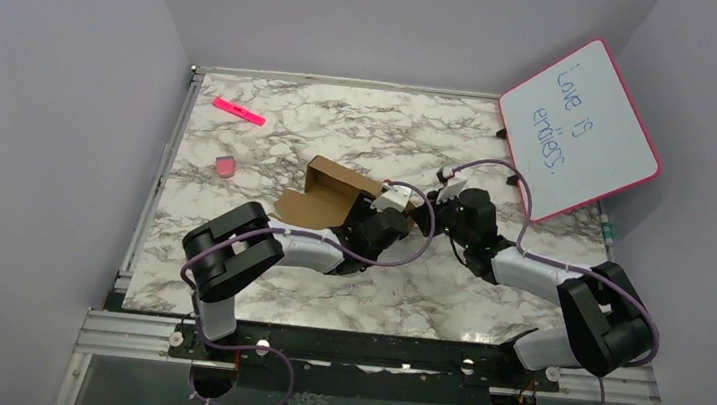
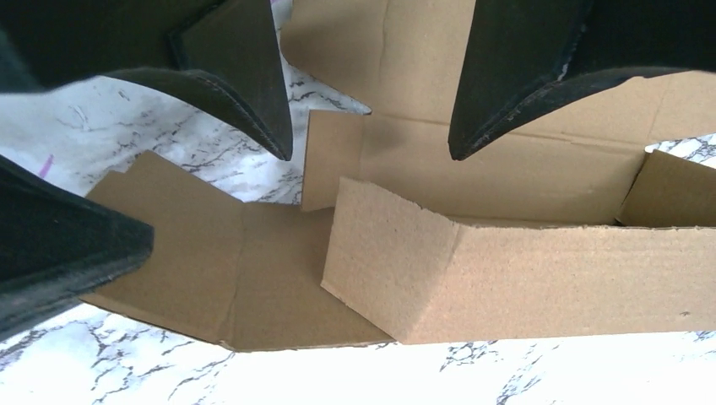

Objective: Fold the paper box

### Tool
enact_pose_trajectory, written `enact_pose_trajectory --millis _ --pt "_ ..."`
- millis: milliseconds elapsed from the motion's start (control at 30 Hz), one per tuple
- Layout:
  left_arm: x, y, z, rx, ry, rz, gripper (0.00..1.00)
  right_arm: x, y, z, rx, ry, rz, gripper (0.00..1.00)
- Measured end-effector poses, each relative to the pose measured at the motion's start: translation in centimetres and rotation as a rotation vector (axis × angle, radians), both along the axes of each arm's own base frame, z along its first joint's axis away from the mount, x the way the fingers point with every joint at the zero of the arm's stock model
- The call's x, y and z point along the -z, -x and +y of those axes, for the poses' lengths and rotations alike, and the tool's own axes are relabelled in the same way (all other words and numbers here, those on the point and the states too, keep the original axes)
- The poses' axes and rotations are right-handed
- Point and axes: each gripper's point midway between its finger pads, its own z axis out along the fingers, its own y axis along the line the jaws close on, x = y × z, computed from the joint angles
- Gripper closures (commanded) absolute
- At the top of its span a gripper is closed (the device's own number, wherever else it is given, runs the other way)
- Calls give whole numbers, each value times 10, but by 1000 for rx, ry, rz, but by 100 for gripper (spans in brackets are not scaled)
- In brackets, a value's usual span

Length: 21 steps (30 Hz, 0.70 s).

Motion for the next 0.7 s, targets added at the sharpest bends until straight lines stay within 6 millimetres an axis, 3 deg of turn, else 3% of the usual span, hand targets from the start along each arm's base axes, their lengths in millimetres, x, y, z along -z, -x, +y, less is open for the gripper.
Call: enact_pose_trajectory --millis 167,267,433,700 --pt "1 -8 7 -30 -6 -8 47 0 1 0 -7 3 -3 98" --pt "1 -14 17 -61 7 -5 47 -1 2 0 -13 -1 -5 98" --pt "-1 -13 33 -67 38 12 32 -2 3 2 -22 -6 -8 98" --pt "-3 3 14 74 119 53 22 -3 5 4 -41 -8 -10 98"
